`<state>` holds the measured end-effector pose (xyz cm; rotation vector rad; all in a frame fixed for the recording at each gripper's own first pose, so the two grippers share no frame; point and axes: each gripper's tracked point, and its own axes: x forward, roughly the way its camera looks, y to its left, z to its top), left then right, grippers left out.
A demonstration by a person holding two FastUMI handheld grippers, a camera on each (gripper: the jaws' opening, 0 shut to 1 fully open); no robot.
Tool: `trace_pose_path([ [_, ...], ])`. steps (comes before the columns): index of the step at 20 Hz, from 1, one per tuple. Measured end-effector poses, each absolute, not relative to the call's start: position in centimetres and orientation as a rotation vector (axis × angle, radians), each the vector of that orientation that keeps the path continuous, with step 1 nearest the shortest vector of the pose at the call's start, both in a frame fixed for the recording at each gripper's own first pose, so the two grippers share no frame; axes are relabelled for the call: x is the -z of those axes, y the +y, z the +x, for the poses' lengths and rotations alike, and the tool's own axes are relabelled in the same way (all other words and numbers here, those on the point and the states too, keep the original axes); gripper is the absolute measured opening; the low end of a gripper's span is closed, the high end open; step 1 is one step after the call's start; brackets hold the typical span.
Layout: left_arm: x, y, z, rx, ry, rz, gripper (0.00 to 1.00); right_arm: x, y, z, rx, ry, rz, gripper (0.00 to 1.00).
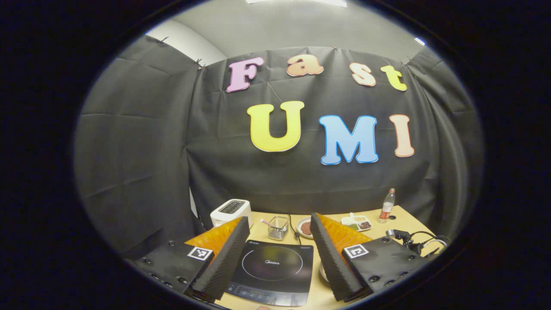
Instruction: First push the handle of the pot to place it horizontally, then grasp the pot with both hands and set it on the induction cooktop.
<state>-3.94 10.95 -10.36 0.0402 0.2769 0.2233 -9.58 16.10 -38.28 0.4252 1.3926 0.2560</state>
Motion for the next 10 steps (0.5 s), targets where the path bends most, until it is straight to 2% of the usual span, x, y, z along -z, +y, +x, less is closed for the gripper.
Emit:
trace_pose_path([
  [5,11.4,11.4,-4.3,-0.231,0.309,0.02,0.92,39.8,16.8,-9.1,-0.204,1.419,0.542,0.08],
  [6,11.5,11.3,-4.2,-0.231,0.311,0.017,0.99,40.0,17.0,-8.9,-0.196,1.416,0.558,0.08],
  [7,11.6,11.3,-4.1,-0.23,0.312,0.015,0.92,40.1,17.0,-8.7,-0.186,1.412,0.576,0.08],
  [10,11.5,10.9,-3.8,-0.222,0.313,0.018,0.92,40.4,16.7,-8.6,-0.142,1.41,0.651,0.07],
])
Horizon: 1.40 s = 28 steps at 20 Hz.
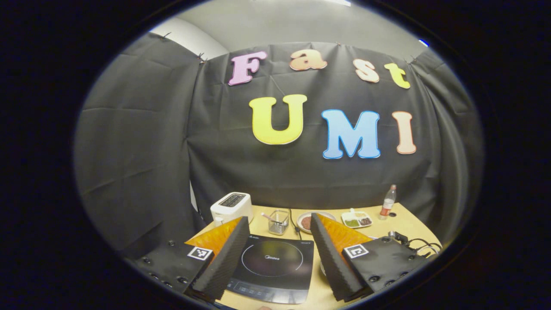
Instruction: First push the handle of the pot to place it horizontally, then grasp the pot with both hands and set it on the induction cooktop.
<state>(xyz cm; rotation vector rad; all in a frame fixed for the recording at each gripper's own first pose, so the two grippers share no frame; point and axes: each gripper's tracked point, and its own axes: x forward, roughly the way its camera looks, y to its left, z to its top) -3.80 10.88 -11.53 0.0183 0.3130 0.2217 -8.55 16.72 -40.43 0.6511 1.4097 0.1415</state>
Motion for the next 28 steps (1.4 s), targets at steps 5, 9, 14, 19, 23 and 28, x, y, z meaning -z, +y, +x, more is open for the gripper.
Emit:
trace_pose_path([
  [5,11.6,10.0,-3.3,-0.203,0.309,0.016,0.95,40.7,15.5,-8.5,-0.092,1.411,0.755,0.01],
  [9,11.4,8.8,-2.7,-0.182,0.305,0.015,0.99,40.9,14.5,-8.7,-0.052,1.424,0.807,0.01],
  [14,11.2,7.1,-2.1,-0.155,0.297,0.022,0.92,40.8,12.8,-9.2,-0.047,1.43,0.806,0.01],
  [19,11.4,5.7,-1.9,-0.136,0.301,0.023,0.99,40.7,11.4,-9.4,-0.049,1.442,0.808,0.01],
  [23,11.4,4.6,-1.8,-0.122,0.3,0.02,0.98,41.1,9.8,-10.0,-0.029,1.477,0.796,0.01],
  [28,11.3,3.3,-1.2,-0.102,0.294,0.016,0.99,41.4,6.9,-10.8,0.019,1.487,0.794,0.1],
])
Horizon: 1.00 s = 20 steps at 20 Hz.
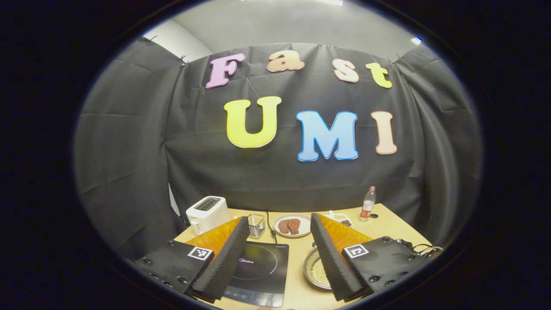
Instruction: First push the handle of the pot to place it horizontally, then grasp the pot with both hands and set it on the induction cooktop.
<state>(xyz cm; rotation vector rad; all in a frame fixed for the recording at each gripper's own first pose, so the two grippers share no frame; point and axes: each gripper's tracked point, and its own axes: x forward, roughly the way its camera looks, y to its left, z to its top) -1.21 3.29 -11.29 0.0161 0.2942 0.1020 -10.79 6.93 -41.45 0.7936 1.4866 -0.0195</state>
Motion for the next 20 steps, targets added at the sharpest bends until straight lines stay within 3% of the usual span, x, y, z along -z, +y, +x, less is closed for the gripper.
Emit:
trace_pose_path([
  [1,11.3,2.8,-1.0,-0.097,0.294,0.012,0.92,41.4,6.4,-10.7,0.026,1.485,0.789,0.09],
  [3,11.4,2.2,-0.5,-0.089,0.297,0.006,0.92,41.4,5.6,-10.3,0.037,1.479,0.781,0.09],
  [5,11.4,1.4,-0.3,-0.077,0.295,0.008,0.99,41.3,4.9,-10.3,0.043,1.476,0.77,0.09],
  [8,11.1,0.4,0.1,-0.059,0.29,0.023,0.99,41.4,3.8,-9.9,0.051,1.466,0.764,0.09],
  [12,11.4,-0.2,0.5,-0.049,0.294,0.02,0.92,41.5,1.9,-9.3,0.067,1.453,0.733,0.09],
  [20,11.7,-1.5,1.2,-0.021,0.305,0.022,0.99,41.9,-1.4,-8.0,0.096,1.44,0.619,0.09],
])
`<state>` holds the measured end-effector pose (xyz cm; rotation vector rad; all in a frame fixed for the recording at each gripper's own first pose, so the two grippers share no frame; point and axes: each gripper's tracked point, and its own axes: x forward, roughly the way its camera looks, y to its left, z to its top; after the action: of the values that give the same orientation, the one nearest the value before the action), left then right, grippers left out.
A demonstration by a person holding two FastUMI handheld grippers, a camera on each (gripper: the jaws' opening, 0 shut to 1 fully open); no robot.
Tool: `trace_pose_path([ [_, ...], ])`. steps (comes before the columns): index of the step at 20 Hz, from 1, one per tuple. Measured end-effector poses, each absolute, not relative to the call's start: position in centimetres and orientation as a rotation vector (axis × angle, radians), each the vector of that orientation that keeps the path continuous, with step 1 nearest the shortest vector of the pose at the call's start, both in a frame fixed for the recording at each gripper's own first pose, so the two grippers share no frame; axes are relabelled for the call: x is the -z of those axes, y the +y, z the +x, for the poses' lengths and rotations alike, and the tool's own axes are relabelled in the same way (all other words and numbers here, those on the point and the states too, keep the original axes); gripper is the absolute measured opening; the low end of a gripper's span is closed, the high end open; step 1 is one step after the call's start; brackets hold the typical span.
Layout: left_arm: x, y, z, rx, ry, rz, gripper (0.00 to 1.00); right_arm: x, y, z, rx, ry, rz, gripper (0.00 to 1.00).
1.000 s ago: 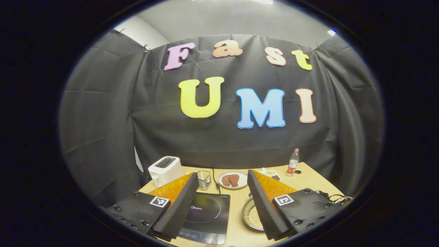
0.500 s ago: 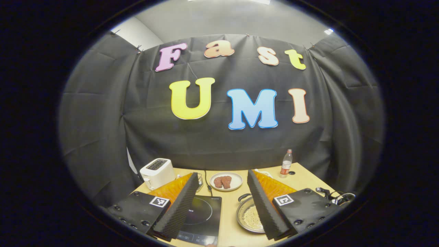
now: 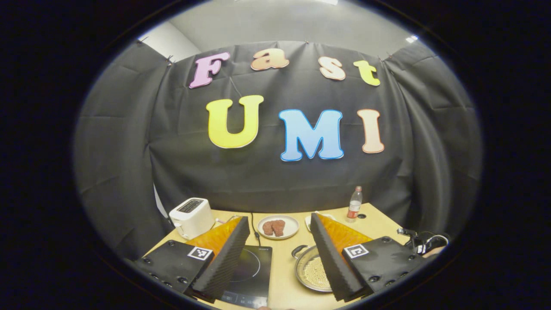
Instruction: First push the handle of the pot to place it horizontally, then grasp the pot with both hands and set it on the induction cooktop.
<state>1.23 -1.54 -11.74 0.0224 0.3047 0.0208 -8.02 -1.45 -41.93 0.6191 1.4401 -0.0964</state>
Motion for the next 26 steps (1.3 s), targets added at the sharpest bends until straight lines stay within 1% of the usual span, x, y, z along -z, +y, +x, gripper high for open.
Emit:
trace_pose_path([
  [5,12.6,-1.7,1.1,-0.005,0.323,0.038,0.99,42.5,-3.5,-7.1,0.104,1.448,0.519,0.09],
  [7,12.9,-1.5,1.1,-0.003,0.335,0.04,0.92,42.8,-4.5,-6.5,0.111,1.443,0.471,0.09],
  [9,13.4,-1.4,1.1,-0.003,0.346,0.033,0.99,43.0,-5.3,-6.1,0.107,1.444,0.423,0.09],
  [10,13.7,-1.5,1.0,0.001,0.356,0.024,0.99,43.1,-5.6,-5.9,0.105,1.445,0.399,0.09],
  [12,14.1,-1.8,1.0,0.01,0.368,0.016,0.95,43.4,-6.2,-5.5,0.103,1.456,0.355,0.09],
  [14,14.2,-1.6,1.2,0.0,0.373,0.024,0.95,43.7,-6.8,-4.9,0.097,1.457,0.327,0.09],
  [15,14.2,-1.7,1.3,-0.003,0.372,0.02,0.92,43.7,-7.1,-4.6,0.098,1.454,0.319,0.09],
  [17,13.6,-2.0,1.6,-0.007,0.363,0.016,0.99,43.9,-7.7,-3.9,0.095,1.448,0.297,0.09],
  [18,13.5,-2.3,1.5,-0.008,0.361,0.021,0.92,44.0,-8.2,-3.5,0.092,1.444,0.282,0.09],
  [19,13.4,-2.5,1.6,-0.009,0.361,0.028,0.92,43.9,-8.7,-3.0,0.091,1.44,0.266,0.09],
  [20,13.4,-2.6,1.6,-0.008,0.361,0.034,0.95,44.0,-9.2,-2.6,0.09,1.434,0.248,0.09],
  [21,13.4,-2.9,1.6,-0.009,0.362,0.039,0.95,44.0,-9.7,-2.1,0.087,1.429,0.23,0.09],
  [22,13.4,-3.3,1.6,-0.01,0.364,0.042,0.99,44.0,-10.2,-1.9,0.083,1.424,0.215,0.09],
  [25,13.7,-4.1,1.6,-0.016,0.374,0.041,0.99,44.0,-11.1,-0.8,0.064,1.415,0.187,0.09],
  [26,13.7,-4.4,1.6,-0.02,0.376,0.041,0.95,44.2,-11.3,-0.4,0.054,1.413,0.176,0.1],
])
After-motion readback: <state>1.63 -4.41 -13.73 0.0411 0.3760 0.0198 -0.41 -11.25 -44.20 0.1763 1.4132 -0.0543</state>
